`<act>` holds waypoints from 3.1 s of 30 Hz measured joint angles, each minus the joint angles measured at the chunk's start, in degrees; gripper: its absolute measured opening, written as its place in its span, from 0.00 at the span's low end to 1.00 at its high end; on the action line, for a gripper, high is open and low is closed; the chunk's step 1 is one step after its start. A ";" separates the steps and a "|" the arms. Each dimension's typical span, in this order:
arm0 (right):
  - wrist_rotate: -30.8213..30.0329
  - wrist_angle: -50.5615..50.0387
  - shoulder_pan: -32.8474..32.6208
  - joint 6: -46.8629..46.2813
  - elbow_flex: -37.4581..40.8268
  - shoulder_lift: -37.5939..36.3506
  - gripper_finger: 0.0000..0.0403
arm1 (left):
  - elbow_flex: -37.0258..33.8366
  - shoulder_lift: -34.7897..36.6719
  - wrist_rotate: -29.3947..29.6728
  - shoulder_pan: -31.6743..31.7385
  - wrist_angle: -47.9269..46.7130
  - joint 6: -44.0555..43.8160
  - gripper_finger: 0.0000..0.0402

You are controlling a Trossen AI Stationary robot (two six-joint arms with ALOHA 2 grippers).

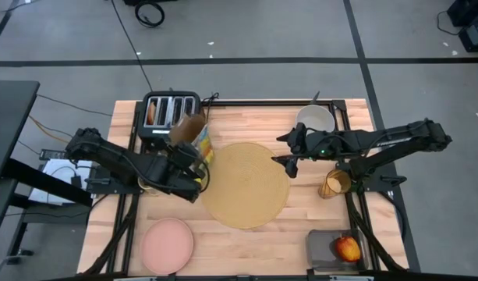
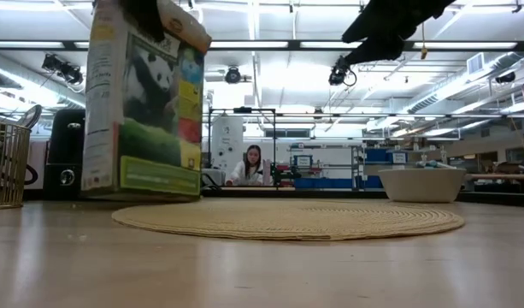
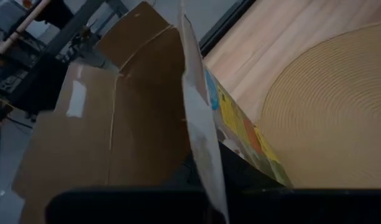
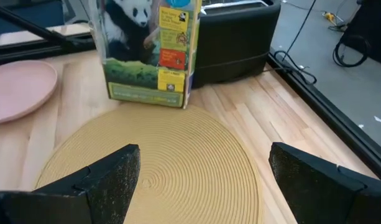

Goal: Arrange a breakfast setting
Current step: Move the cereal box to the left side of the placemat, then put the gray bowl on the placemat

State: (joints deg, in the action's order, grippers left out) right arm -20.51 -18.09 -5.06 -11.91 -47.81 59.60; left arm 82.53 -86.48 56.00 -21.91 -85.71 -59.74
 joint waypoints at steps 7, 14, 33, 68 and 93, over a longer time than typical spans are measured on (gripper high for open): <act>-1.14 -2.19 1.39 -2.99 0.00 0.53 0.89 | -0.03 0.00 -1.08 -0.07 0.41 0.75 0.03; 1.95 -10.83 6.52 -13.69 0.02 1.24 0.89 | 0.02 0.52 -8.76 -0.02 0.92 1.93 0.20; 7.77 -13.91 17.67 -13.41 0.02 1.87 0.89 | -0.01 13.01 -11.30 2.04 16.42 7.22 0.57; 12.87 -30.05 45.52 -4.80 -9.64 36.90 0.35 | 0.02 18.21 -30.04 -1.83 82.12 54.52 0.57; 22.97 -31.02 4.48 34.61 -14.69 15.54 0.02 | -0.05 20.09 -29.96 -2.43 75.13 56.29 0.57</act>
State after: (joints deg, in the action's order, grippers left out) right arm 2.46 -49.11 -0.58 22.69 -62.50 75.14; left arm 82.48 -66.39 26.05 -24.34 -10.58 -3.45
